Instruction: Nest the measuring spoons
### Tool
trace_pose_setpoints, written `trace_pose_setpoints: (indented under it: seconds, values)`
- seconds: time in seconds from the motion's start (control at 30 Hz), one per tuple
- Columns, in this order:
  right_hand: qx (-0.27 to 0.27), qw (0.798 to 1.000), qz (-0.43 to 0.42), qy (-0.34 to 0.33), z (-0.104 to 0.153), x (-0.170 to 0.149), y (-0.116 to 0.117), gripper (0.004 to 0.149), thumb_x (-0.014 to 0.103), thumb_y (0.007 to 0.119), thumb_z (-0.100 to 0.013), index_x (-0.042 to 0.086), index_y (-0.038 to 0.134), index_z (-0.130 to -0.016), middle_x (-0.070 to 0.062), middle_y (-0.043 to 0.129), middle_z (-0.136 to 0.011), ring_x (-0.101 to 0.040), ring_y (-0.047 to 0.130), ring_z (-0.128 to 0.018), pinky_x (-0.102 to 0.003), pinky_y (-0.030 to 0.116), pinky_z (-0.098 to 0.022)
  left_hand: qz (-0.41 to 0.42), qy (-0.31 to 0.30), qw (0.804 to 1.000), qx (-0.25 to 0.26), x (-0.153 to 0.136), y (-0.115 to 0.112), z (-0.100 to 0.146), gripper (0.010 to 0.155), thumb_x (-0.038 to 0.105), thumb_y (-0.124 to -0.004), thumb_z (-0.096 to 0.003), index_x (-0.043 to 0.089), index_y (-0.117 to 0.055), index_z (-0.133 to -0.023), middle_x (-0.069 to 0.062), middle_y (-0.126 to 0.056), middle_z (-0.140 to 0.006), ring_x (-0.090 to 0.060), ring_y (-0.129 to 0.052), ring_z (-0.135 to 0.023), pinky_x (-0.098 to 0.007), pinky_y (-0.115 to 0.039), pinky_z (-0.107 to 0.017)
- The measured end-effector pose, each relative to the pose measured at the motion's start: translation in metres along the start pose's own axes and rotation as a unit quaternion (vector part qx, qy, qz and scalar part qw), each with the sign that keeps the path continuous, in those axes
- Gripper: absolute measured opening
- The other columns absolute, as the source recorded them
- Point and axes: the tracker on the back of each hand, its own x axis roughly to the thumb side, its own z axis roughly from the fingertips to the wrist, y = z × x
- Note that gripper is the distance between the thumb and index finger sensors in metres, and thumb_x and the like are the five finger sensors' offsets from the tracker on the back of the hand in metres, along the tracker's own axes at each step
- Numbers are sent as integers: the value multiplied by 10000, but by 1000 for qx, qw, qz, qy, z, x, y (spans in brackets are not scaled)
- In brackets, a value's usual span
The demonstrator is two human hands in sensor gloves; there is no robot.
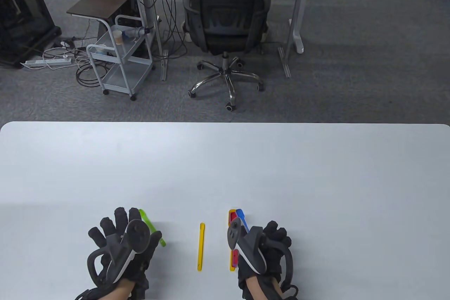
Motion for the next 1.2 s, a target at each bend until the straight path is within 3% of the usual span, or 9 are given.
trace_pose_setpoints:
  seconds: [1.2]
  values:
    - [53, 998, -32, 29, -3, 31, 30, 453, 390, 819, -484, 53, 885, -778, -324, 626, -1158, -633, 647, -966, -714, 566, -655, -1, 6, 1000, -3, -1, 2, -1, 921, 713, -797, -404, 261, -530, -1161, -120, -470, -1252, -579, -526, -1136, -749, -286, -763]
